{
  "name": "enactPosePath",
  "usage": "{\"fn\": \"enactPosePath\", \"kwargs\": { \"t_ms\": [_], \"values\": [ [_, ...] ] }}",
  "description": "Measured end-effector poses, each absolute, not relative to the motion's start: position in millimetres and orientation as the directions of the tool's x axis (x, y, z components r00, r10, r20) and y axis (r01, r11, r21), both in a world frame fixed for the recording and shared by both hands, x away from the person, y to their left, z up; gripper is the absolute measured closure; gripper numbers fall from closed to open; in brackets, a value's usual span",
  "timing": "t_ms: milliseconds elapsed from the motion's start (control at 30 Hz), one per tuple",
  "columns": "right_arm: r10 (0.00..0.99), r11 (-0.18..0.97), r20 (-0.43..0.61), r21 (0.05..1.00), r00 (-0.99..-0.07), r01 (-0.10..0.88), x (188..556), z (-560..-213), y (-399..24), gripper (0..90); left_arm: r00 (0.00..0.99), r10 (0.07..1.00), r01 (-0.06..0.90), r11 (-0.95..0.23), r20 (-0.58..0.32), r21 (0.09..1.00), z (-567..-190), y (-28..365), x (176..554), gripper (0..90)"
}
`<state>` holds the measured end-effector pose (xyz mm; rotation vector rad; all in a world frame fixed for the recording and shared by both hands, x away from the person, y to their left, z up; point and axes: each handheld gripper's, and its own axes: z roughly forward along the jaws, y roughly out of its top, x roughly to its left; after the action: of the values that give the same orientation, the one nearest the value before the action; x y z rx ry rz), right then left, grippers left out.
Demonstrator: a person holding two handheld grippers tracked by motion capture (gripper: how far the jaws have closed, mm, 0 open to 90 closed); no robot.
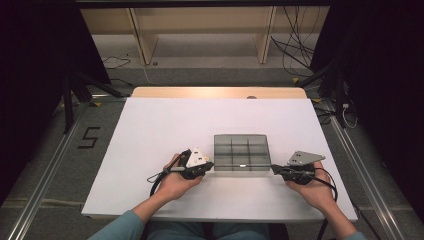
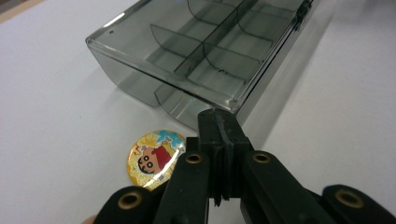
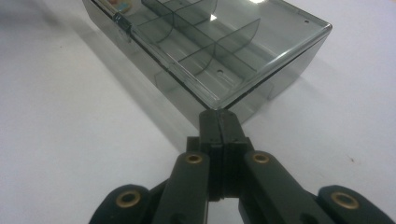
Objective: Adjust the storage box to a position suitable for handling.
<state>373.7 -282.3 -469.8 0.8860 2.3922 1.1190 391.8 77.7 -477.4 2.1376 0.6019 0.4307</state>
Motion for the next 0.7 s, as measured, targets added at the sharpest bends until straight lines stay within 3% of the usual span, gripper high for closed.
{"fn": "enactPosePath", "kwargs": {
  "t_ms": [700],
  "values": [
    [0.669,0.485,-0.054,0.787,-0.741,0.381,374.0,-468.8,-281.9,90.0,0.828,0.552,0.236,-0.495,0.094,0.836,-474.1,76.9,390.0,89.5]
  ]
}}
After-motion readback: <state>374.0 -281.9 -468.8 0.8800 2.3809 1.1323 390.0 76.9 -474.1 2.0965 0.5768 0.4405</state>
